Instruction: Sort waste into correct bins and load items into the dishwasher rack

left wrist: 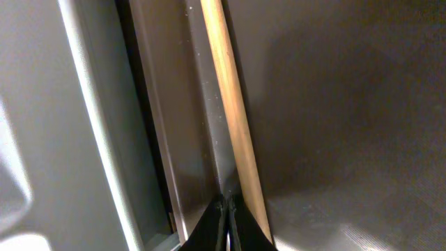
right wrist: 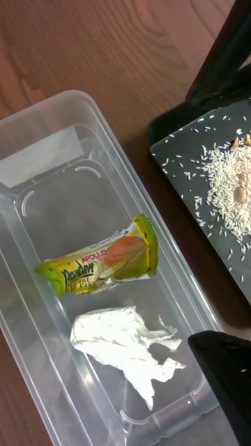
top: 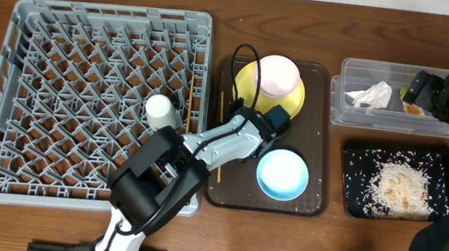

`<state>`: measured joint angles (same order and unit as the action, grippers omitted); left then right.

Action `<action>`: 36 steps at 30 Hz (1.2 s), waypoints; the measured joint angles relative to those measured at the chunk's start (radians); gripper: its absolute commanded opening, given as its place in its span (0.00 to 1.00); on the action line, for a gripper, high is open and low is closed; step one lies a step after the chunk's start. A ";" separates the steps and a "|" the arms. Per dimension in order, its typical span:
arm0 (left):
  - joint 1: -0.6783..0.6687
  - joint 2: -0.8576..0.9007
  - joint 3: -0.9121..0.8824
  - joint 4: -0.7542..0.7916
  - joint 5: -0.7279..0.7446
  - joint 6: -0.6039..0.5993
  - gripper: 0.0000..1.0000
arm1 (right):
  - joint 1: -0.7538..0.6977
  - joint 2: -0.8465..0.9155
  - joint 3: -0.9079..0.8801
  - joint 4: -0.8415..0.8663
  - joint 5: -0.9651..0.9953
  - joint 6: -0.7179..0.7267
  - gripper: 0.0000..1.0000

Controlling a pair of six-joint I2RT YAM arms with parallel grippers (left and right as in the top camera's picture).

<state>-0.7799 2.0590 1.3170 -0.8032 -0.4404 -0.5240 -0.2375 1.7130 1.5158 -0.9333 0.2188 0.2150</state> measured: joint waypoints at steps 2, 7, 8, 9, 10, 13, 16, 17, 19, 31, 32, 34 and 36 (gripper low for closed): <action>0.000 -0.005 0.002 0.000 0.003 0.000 0.08 | 0.000 0.000 0.000 0.000 0.000 0.000 0.99; 0.016 -0.063 0.033 0.006 0.013 0.000 0.11 | 0.000 0.000 0.000 0.000 0.000 0.000 0.99; 0.021 -0.086 0.040 0.009 0.015 0.000 0.12 | 0.000 0.000 0.000 0.000 0.000 0.000 0.99; 0.028 -0.112 0.046 0.010 0.015 0.000 0.13 | 0.000 0.000 0.000 0.000 0.000 0.000 0.99; 0.035 -0.138 0.052 0.010 0.015 0.000 0.13 | 0.000 0.000 0.000 0.000 0.000 0.000 0.99; 0.065 -0.216 0.064 0.011 0.016 0.000 0.14 | 0.000 0.000 0.000 0.000 0.000 0.000 0.99; 0.113 -0.276 0.069 0.010 0.045 -0.003 0.17 | 0.000 0.000 0.000 0.000 0.000 0.000 0.99; 0.129 -0.286 0.071 0.011 0.065 -0.004 0.17 | 0.000 0.000 0.000 0.000 0.000 0.000 0.99; 0.158 -0.291 0.073 0.011 0.106 -0.004 0.15 | 0.000 0.000 0.000 0.000 0.000 0.000 0.99; 0.106 -0.227 0.056 -0.004 0.109 -0.026 0.06 | 0.000 0.000 0.000 0.000 0.000 0.000 0.99; 0.098 -0.217 0.053 -0.005 0.100 -0.026 0.06 | 0.000 0.000 0.000 0.000 0.000 0.000 0.99; 0.084 -0.192 0.050 -0.009 0.082 -0.026 0.06 | 0.000 0.000 0.000 0.000 0.000 0.000 0.99; 0.074 -0.163 0.050 -0.009 0.067 -0.027 0.06 | 0.000 0.000 0.000 0.000 0.000 0.000 0.99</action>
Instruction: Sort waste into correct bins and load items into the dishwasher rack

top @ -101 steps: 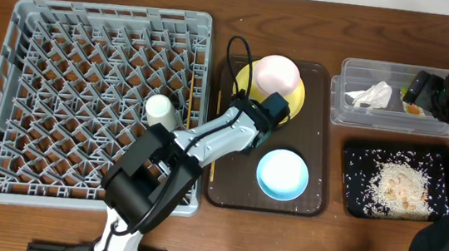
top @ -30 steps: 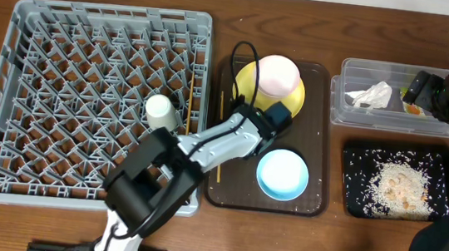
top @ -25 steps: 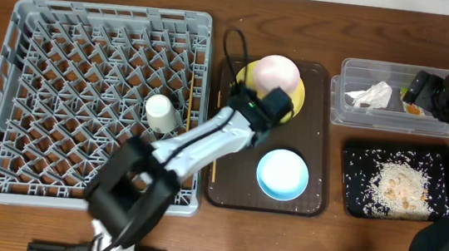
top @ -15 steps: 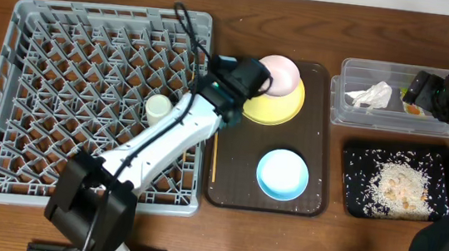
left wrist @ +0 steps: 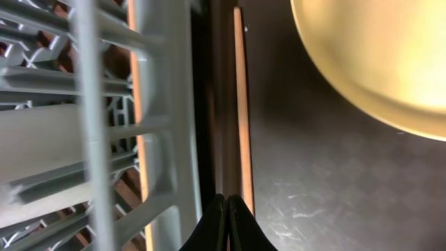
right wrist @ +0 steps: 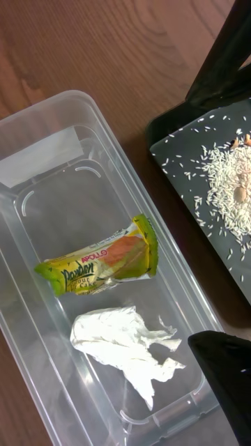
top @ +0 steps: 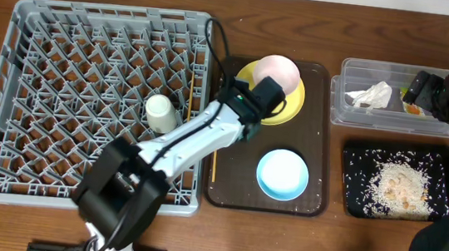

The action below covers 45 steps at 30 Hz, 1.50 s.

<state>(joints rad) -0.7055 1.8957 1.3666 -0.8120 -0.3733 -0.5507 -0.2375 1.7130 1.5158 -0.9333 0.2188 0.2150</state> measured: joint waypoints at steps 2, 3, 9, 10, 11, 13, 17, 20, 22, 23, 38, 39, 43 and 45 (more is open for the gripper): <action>-0.008 0.034 0.000 0.000 -0.008 0.000 0.06 | 0.000 0.000 0.000 0.000 0.000 0.000 0.99; -0.009 0.052 0.000 -0.001 -0.011 0.000 0.06 | 0.000 0.000 0.000 0.000 0.000 0.000 0.99; -0.010 0.163 0.000 -0.006 -0.031 0.000 0.06 | 0.000 0.000 0.000 0.000 0.000 0.000 0.99; -0.011 0.176 0.000 -0.002 -0.029 0.000 0.06 | 0.000 0.000 0.000 0.000 0.000 0.000 0.99; -0.015 0.188 0.000 0.001 -0.032 0.000 0.06 | 0.000 0.000 0.000 0.000 0.000 0.000 0.99; -0.022 0.193 0.001 -0.004 -0.046 0.000 0.06 | 0.000 0.000 0.000 0.000 0.000 0.000 0.99; -0.022 0.193 0.001 -0.006 -0.047 0.001 0.06 | 0.000 0.000 0.000 0.000 0.000 0.000 0.99; -0.022 0.193 0.004 -0.009 -0.042 0.001 0.06 | 0.000 0.000 0.000 0.000 0.000 0.000 0.99; -0.021 0.193 0.010 -0.018 -0.032 0.001 0.09 | 0.000 0.000 0.000 0.000 0.000 0.000 0.99; -0.019 0.193 0.013 -0.023 -0.027 0.000 0.11 | 0.000 0.000 0.000 0.000 0.000 0.000 0.99; 0.039 -0.079 0.148 0.000 0.113 -0.080 0.29 | 0.000 0.000 0.000 0.000 0.000 0.000 0.99; 0.038 -0.074 0.148 -0.001 0.126 -0.087 0.30 | 0.000 0.000 0.000 0.000 0.000 0.000 0.99; 0.037 -0.011 0.145 -0.003 0.192 -0.109 0.32 | 0.000 0.000 0.000 0.000 0.000 0.000 0.99; 0.037 0.032 0.144 -0.005 0.214 -0.114 0.32 | 0.000 0.000 0.000 0.000 0.000 0.000 0.99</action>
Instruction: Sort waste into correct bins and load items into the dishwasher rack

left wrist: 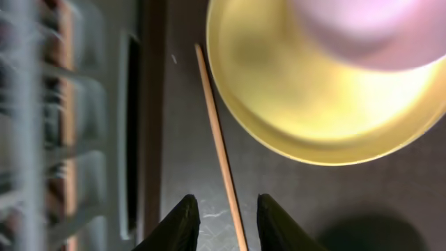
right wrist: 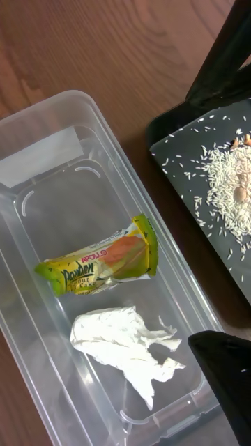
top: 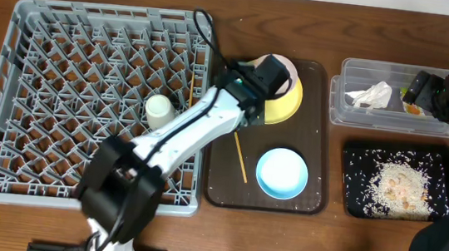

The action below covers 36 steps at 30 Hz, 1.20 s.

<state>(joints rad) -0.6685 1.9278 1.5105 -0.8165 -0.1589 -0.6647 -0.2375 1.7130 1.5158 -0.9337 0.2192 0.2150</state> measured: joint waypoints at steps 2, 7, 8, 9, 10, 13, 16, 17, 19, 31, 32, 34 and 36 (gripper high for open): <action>0.000 0.038 -0.003 -0.002 0.018 -0.005 0.32 | 0.000 0.000 0.000 0.000 0.000 0.000 0.99; 0.000 0.091 -0.014 -0.010 0.038 -0.013 0.33 | 0.000 0.000 0.000 0.000 0.000 0.000 0.99; 0.000 0.095 -0.014 -0.010 0.041 -0.013 0.33 | 0.000 0.000 0.000 0.000 0.000 0.000 0.99; 0.000 0.097 -0.014 -0.010 0.043 -0.013 0.33 | 0.000 0.000 0.000 0.000 0.000 0.000 0.99; 0.000 0.098 -0.014 -0.010 0.045 -0.013 0.33 | 0.000 0.000 0.000 0.000 0.000 0.000 0.99; 0.000 0.098 -0.014 -0.008 0.049 -0.013 0.33 | 0.000 0.000 0.000 0.000 0.000 0.000 0.99; 0.000 0.102 -0.020 0.013 0.069 -0.013 0.33 | 0.000 0.000 0.000 0.000 0.000 0.000 0.99; 0.000 0.105 -0.025 0.020 0.080 -0.013 0.33 | 0.000 0.000 0.000 0.000 0.000 0.000 0.99; 0.000 0.114 -0.035 0.029 0.093 -0.013 0.33 | 0.000 0.000 0.000 0.000 0.000 0.000 0.99; 0.007 0.133 -0.108 0.084 0.123 -0.022 0.07 | 0.000 0.000 0.000 0.000 0.000 0.000 0.99; 0.006 0.133 -0.109 0.085 0.127 -0.018 0.06 | 0.000 0.000 0.000 0.000 0.000 0.000 0.99; 0.007 0.129 -0.109 0.084 0.126 -0.008 0.06 | 0.000 0.000 0.000 0.000 0.000 0.000 0.99; 0.008 0.127 -0.110 0.084 0.127 0.005 0.06 | 0.000 0.000 0.000 0.000 0.000 0.000 0.99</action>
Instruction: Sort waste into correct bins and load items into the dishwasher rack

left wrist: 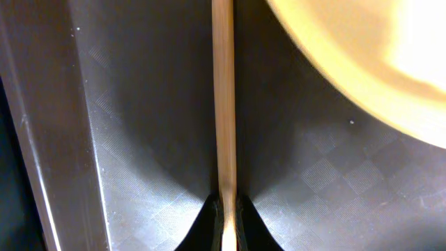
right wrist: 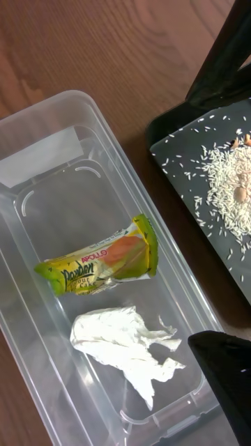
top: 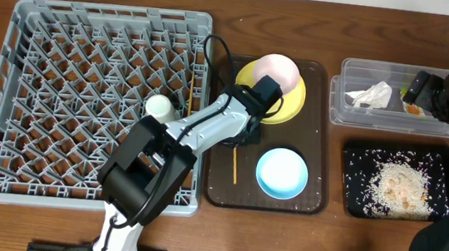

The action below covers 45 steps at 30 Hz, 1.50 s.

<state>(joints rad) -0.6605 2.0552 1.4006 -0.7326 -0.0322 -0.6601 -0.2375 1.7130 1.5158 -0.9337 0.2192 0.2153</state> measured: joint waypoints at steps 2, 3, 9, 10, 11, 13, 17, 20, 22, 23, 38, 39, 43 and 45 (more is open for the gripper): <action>0.003 -0.003 -0.002 -0.002 0.000 0.021 0.06 | 0.000 0.000 0.000 0.000 0.000 0.000 0.99; 0.004 -0.005 -0.003 -0.006 0.000 0.033 0.06 | 0.000 0.000 0.000 0.000 0.000 0.000 0.99; 0.055 -0.079 -0.004 -0.087 -0.035 0.095 0.06 | 0.000 0.000 0.000 0.000 0.000 0.000 0.99; 0.068 -0.111 -0.004 -0.090 -0.049 0.102 0.06 | 0.000 0.000 0.000 0.000 0.000 0.000 0.99; 0.086 -0.156 -0.003 -0.091 -0.063 0.112 0.06 | 0.000 0.000 0.000 0.000 0.000 0.000 0.99; 0.124 -0.258 0.002 -0.087 -0.083 0.131 0.06 | 0.000 0.000 0.000 0.000 0.000 0.000 0.99; 0.202 -0.453 0.026 -0.066 -0.107 0.170 0.06 | 0.000 0.000 0.000 0.000 0.000 0.000 0.99; 0.262 -0.560 0.043 -0.077 -0.119 0.193 0.06 | 0.000 0.000 0.000 0.000 0.000 0.000 0.99; 0.294 -0.586 0.050 -0.100 -0.127 0.212 0.06 | 0.000 0.000 0.000 0.000 0.000 0.000 0.99; 0.306 -0.587 0.049 -0.111 -0.130 0.218 0.06 | 0.000 0.000 0.000 0.000 0.000 0.000 0.99; 0.325 -0.356 -0.016 -0.121 -0.091 0.292 0.09 | 0.000 0.000 0.000 0.000 0.000 0.000 0.99; 0.325 -0.348 -0.016 -0.121 -0.088 0.299 0.11 | 0.000 0.000 0.000 0.000 0.000 0.000 0.99; 0.325 -0.338 -0.016 -0.117 -0.081 0.314 0.12 | 0.000 0.000 0.000 0.000 0.000 0.000 0.99; 0.325 -0.338 -0.016 -0.114 -0.079 0.320 0.12 | 0.000 0.000 0.000 0.000 0.000 0.000 0.99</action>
<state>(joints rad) -0.3359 1.7168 1.3849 -0.8463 -0.1112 -0.3401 -0.2375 1.7130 1.5158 -0.9337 0.2192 0.2153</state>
